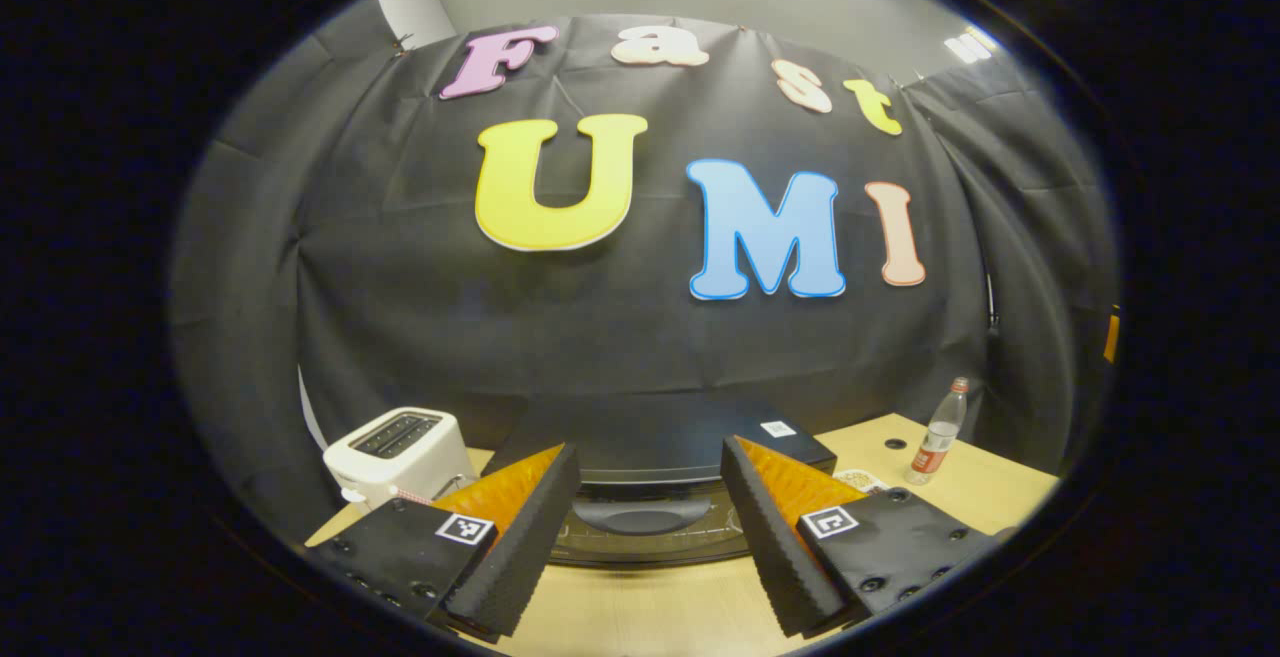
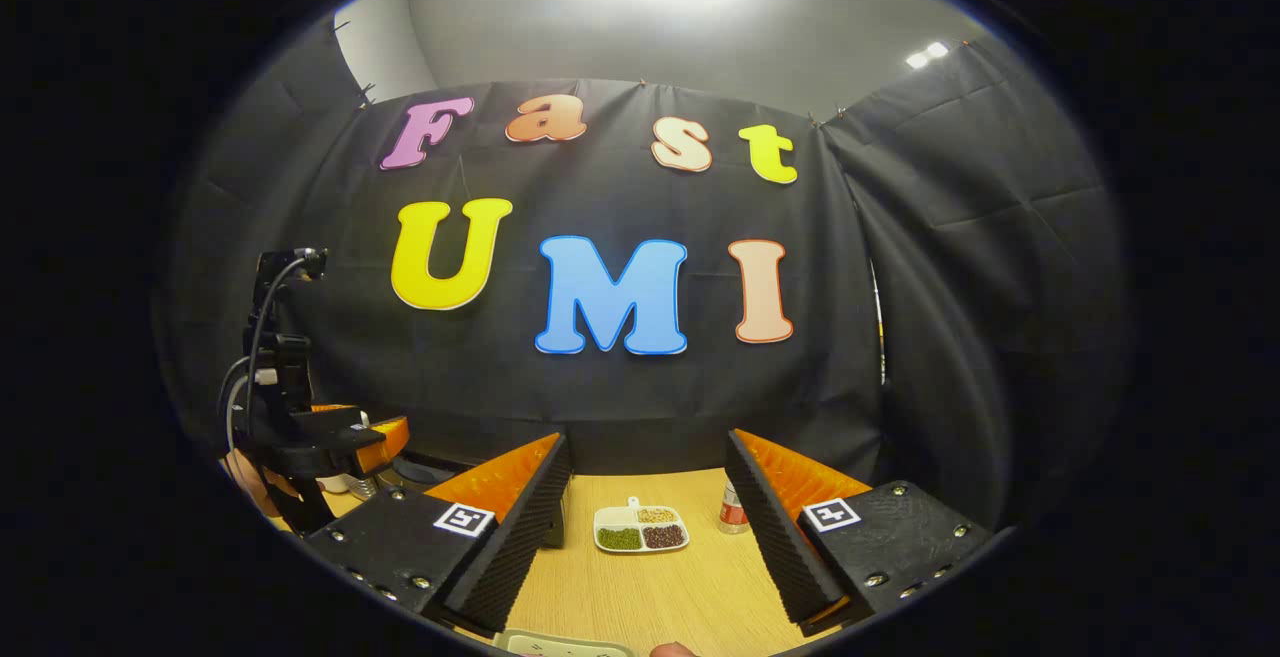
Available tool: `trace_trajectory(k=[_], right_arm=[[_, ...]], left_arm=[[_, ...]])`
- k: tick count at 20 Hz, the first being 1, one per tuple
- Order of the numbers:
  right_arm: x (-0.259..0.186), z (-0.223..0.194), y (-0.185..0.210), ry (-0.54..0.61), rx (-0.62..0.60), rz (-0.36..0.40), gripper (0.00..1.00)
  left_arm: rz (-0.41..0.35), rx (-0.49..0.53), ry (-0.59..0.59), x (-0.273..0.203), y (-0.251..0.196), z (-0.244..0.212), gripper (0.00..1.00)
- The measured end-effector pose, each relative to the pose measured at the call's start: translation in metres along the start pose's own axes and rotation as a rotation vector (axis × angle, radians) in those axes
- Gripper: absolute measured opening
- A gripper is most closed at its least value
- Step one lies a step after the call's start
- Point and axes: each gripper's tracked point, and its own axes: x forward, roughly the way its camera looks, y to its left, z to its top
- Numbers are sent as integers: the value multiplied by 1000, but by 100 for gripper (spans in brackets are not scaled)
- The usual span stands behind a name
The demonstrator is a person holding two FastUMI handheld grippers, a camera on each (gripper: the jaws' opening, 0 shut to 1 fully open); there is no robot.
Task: Open the electric oven with the left hand, put the food in, and close the electric oven.
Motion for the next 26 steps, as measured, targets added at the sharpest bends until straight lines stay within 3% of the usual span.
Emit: trace_trajectory(k=[2, 3, 4, 5, 6, 14, 17, 19, 20, 22, 26], right_arm=[[3, -6, -2, 19, -6, -16, 97], [4, -9, -3, 27, -5, -22, 97], [4, -10, -4, 34, -3, -29, 97], [4, -11, -5, 38, -4, -36, 97], [4, -13, -7, 46, -12, -46, 97], [-2, -24, -21, 93, -33, -90, 97], [-5, -26, -25, 97, -57, -94, 97], [-5, -26, -27, 99, -59, -93, 97], [-6, -25, -28, 98, -59, -95, 97], [-8, -24, -29, 94, -55, -92, 97], [-13, -18, -24, 87, -37, -52, 97]], left_arm=[[-4, -7, 28, 14, 0, -15, 96], [-6, -8, 41, 21, 0, -21, 92], [-7, -9, 48, 26, 1, -28, 96], [-4, -10, 59, 32, 1, -33, 92], [-1, -12, 68, 39, 2, -40, 100], [26, -10, 108, 73, 10, -72, 100], [34, 8, 105, 78, 11, -75, 96], [40, 30, 103, 77, 10, -77, 100], [41, 47, 106, 77, 10, -79, 96], [41, 47, 100, 74, 9, -80, 100], [42, 51, 97, 59, 7, -83, 96]])
